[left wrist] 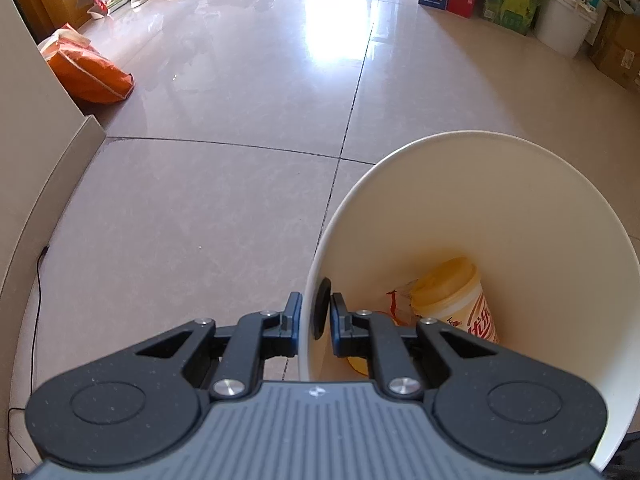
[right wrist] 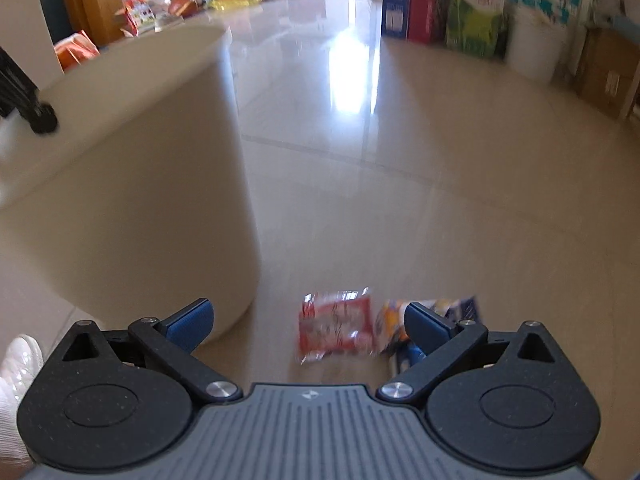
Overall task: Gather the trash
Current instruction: 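Grasp the red-and-white snack packet with the right gripper, then carry the snack packet over the bin and release it, then grasp the clear plastic bag with the right gripper, then carry the plastic bag over the bin and open the right gripper, then lower the right gripper to the small white cup and grasp it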
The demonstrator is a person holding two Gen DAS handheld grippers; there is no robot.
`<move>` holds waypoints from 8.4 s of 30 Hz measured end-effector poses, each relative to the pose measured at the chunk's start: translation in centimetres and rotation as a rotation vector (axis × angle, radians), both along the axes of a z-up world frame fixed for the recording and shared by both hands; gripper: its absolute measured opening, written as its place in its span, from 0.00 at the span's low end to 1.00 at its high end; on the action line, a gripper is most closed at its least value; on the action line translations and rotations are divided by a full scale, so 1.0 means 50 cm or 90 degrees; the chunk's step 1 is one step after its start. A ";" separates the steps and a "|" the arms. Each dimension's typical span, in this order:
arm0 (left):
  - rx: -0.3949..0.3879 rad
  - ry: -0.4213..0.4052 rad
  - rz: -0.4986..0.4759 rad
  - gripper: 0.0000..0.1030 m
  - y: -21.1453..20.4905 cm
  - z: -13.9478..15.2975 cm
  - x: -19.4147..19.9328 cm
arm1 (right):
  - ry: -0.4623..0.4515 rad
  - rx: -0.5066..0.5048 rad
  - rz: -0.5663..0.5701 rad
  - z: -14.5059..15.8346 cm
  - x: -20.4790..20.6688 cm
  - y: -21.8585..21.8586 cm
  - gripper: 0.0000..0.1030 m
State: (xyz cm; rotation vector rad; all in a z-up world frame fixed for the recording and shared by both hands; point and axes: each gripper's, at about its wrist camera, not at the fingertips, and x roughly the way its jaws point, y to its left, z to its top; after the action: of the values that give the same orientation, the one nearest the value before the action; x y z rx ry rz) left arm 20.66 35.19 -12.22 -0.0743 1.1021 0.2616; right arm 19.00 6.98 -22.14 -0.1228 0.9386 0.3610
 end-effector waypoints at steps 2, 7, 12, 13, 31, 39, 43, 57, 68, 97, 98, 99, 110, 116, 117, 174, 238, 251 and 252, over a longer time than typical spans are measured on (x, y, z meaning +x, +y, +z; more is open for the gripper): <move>-0.004 0.000 0.003 0.12 0.002 0.001 0.000 | 0.010 -0.008 -0.005 -0.036 0.009 0.004 1.00; 0.003 0.000 0.003 0.12 0.000 0.001 0.000 | 0.038 -0.029 -0.013 -0.127 0.029 0.023 1.00; -0.003 0.000 0.007 0.12 0.003 0.000 -0.002 | 0.042 -0.070 0.018 -0.187 0.047 0.051 1.00; -0.003 0.000 0.007 0.12 0.003 0.000 -0.002 | 0.040 -0.083 0.021 -0.196 0.054 0.055 1.00; -0.011 -0.002 0.012 0.12 0.011 -0.002 -0.003 | 0.095 -0.108 -0.017 -0.279 0.138 0.062 1.00; -0.013 -0.003 0.013 0.12 0.011 -0.001 -0.003 | 0.111 -0.082 -0.041 -0.271 0.138 0.043 0.91; -0.014 -0.003 0.014 0.12 0.012 0.000 -0.003 | 0.114 -0.083 -0.042 -0.259 0.132 0.028 0.76; -0.005 -0.009 0.003 0.12 0.007 -0.002 -0.008 | 0.108 -0.082 -0.040 -0.068 0.073 -0.010 0.61; -0.008 -0.023 0.000 0.12 0.006 -0.004 -0.015 | -0.043 -0.041 0.088 0.346 0.005 0.055 0.64; 0.000 -0.028 -0.007 0.13 -0.007 -0.002 -0.020 | -0.045 0.040 0.016 0.297 -0.039 0.032 1.00; -0.003 -0.028 -0.005 0.13 -0.004 -0.001 -0.020 | -0.044 0.035 0.001 0.280 -0.047 0.015 1.00; -0.003 -0.028 -0.005 0.13 -0.004 -0.001 -0.020 | -0.045 0.032 -0.014 0.263 -0.058 -0.001 1.00; 0.002 -0.027 -0.008 0.13 -0.003 -0.002 -0.020 | -0.004 -0.004 -0.162 0.084 -0.129 -0.131 1.00; 0.002 -0.026 -0.007 0.13 -0.003 -0.002 -0.020 | 0.027 -0.031 -0.186 0.029 -0.135 -0.175 1.00; 0.001 -0.026 -0.006 0.13 -0.003 -0.002 -0.020 | 0.034 -0.033 -0.195 0.020 -0.133 -0.182 1.00; 0.005 -0.014 0.007 0.14 -0.007 -0.003 -0.010 | 0.205 -0.069 -0.388 -0.215 0.071 -0.396 0.54; 0.007 -0.017 0.003 0.14 -0.010 -0.002 -0.010 | -0.017 0.041 0.149 0.391 0.003 0.240 0.78; 0.009 -0.017 0.003 0.14 -0.010 -0.001 -0.011 | -0.033 0.042 0.128 0.381 -0.002 0.194 0.92; 0.009 -0.017 0.003 0.14 -0.010 -0.002 -0.011 | -0.033 0.044 0.124 0.380 -0.001 0.189 0.92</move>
State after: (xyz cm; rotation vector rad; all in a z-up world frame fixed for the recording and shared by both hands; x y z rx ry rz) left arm 20.10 34.67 -12.30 -0.0675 1.0739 0.2714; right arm 18.93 16.45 -3.14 -0.1603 0.8647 0.5672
